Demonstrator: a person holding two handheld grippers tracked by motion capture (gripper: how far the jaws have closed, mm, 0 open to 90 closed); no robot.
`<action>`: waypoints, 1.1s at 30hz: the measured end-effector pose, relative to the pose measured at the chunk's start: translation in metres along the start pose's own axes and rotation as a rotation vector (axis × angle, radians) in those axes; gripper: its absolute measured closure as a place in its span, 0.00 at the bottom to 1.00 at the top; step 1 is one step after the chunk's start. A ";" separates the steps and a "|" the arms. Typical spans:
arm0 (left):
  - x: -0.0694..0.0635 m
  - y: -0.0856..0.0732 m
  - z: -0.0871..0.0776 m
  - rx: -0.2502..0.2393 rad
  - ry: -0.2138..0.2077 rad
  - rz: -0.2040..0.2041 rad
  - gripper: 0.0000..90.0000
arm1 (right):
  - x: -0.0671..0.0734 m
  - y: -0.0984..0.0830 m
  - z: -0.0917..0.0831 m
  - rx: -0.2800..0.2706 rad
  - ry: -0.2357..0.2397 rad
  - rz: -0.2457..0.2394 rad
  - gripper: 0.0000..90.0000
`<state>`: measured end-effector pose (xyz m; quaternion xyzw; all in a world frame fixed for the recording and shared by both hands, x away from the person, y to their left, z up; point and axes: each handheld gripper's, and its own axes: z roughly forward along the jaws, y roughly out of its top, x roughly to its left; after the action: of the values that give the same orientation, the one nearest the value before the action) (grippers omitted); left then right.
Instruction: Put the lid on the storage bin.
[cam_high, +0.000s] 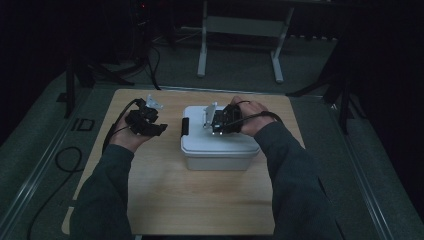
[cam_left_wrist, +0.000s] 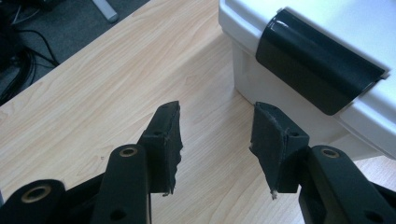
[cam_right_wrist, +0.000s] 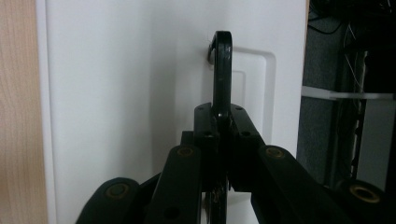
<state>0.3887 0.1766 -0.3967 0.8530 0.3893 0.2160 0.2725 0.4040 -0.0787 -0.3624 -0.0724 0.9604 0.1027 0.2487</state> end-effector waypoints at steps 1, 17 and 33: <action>0.000 0.000 0.000 0.000 -0.001 0.000 0.58 | 0.000 0.000 0.000 0.000 0.001 0.001 0.94; 0.000 0.000 0.000 -0.001 -0.002 -0.001 0.58 | 0.000 0.002 0.007 0.010 0.001 0.001 0.93; 0.001 -0.001 0.000 0.000 -0.001 -0.002 0.58 | -0.001 -0.001 0.010 0.013 0.000 0.014 0.92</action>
<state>0.3888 0.1775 -0.3972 0.8526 0.3899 0.2153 0.2731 0.4100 -0.0771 -0.3704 -0.0639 0.9615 0.0980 0.2487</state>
